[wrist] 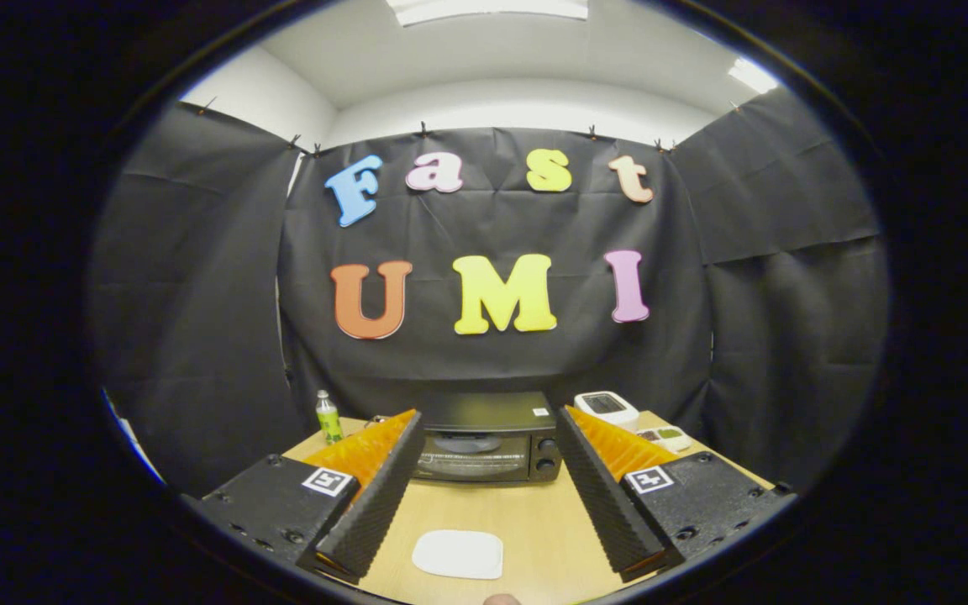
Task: Open the toaster oven, put the food inside, and close the toaster oven door.
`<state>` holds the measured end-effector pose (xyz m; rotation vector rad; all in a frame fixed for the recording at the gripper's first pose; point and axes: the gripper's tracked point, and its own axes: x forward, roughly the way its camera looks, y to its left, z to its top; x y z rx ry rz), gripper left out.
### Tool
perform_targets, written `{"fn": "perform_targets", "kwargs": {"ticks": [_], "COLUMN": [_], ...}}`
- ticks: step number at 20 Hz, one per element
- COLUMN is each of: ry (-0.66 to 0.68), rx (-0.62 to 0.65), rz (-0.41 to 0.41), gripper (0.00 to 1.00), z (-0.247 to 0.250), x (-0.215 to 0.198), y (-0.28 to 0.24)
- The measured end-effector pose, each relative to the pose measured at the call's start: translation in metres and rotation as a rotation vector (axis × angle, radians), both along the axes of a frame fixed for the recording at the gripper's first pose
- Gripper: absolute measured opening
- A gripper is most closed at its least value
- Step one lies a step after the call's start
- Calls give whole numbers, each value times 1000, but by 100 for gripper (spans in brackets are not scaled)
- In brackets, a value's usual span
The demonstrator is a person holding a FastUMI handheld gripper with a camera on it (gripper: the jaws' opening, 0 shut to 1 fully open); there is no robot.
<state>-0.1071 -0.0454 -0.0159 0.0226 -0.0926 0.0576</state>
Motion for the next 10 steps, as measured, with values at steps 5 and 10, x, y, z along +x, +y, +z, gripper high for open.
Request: {"fn": "perform_targets", "kwargs": {"ticks": [5, 10], "ry": [7, 2], "rx": [-21, -8], "rz": [-6, 5], "gripper": [100, 100], "z": [-11, -10], "x": [-4, -11], "y": [-11, -11]}}
